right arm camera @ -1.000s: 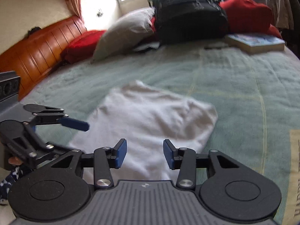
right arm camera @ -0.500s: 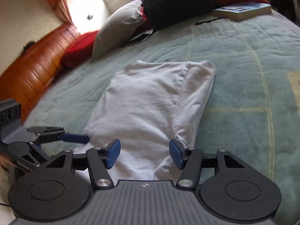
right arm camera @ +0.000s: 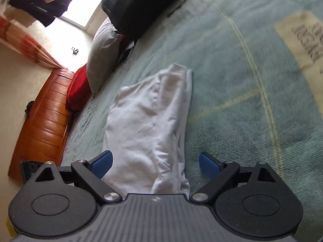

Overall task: Fold clothes
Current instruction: 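Roll both tools and bring them low beside the shirt's long edge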

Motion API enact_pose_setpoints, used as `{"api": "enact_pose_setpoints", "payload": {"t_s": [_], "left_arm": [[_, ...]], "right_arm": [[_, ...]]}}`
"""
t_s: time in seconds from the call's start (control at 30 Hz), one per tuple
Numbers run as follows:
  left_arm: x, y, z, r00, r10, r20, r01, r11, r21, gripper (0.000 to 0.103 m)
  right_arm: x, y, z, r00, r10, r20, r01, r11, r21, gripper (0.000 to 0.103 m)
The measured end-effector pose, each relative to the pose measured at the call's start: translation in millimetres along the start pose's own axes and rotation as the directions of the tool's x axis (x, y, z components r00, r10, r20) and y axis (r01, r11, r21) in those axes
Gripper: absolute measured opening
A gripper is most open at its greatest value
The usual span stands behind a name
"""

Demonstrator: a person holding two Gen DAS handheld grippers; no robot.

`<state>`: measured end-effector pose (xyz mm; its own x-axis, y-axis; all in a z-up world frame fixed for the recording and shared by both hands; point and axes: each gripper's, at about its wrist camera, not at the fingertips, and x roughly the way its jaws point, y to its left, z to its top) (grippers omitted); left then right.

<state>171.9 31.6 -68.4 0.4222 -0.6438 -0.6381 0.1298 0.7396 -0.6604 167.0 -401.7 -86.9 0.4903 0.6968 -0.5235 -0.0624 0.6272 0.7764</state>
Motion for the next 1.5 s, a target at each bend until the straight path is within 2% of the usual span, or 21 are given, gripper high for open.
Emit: {"api": "enact_pose_setpoints", "payload": {"t_s": [0.17,0.37,0.63,0.8,1.03,1.13,1.3,1.5], "left_arm": [[17.1,8.3,15.1,0.999,-0.046,-0.025,0.045,0.998,-0.034,0.085],[40.3,16.1,39.5,0.994,-0.111,-0.012,0.109,0.99,-0.084,0.085],[65.2,14.8,67.7,0.992,-0.122,0.004,0.122,0.988,-0.096,0.086],[58.3,10.3,56.5,0.993,-0.114,0.01,0.114,0.99,-0.078,0.088],[35.7,2.6,22.8,0.991,-0.106,-0.082,0.102,0.994,-0.05,0.088],[40.1,1.7,25.9,0.991,-0.101,-0.091,0.098,0.995,-0.035,0.089],[61.3,3.1,46.4,0.99,-0.125,-0.06,0.122,0.991,-0.059,0.092],[65.1,-2.0,47.1,0.99,-0.132,-0.055,0.127,0.989,-0.08,0.092]], "right_arm": [[18.9,-3.3,8.1,0.998,0.059,-0.022,-0.058,0.998,0.024,0.1],[41.5,-0.3,26.9,0.995,0.096,-0.029,-0.095,0.995,0.025,0.102],[67.8,3.7,53.9,0.993,0.115,-0.012,-0.115,0.993,0.003,0.103],[72.6,6.4,55.0,0.995,0.103,0.005,-0.103,0.995,-0.013,0.103],[48.3,10.9,16.0,0.991,0.111,-0.07,-0.111,0.994,-0.002,0.103],[47.8,10.2,12.3,0.99,0.116,-0.074,-0.117,0.993,-0.007,0.103],[64.4,11.3,29.4,0.988,0.134,-0.073,-0.134,0.991,-0.002,0.103],[66.2,9.6,31.2,0.985,0.162,-0.055,-0.163,0.987,-0.011,0.103]]}}
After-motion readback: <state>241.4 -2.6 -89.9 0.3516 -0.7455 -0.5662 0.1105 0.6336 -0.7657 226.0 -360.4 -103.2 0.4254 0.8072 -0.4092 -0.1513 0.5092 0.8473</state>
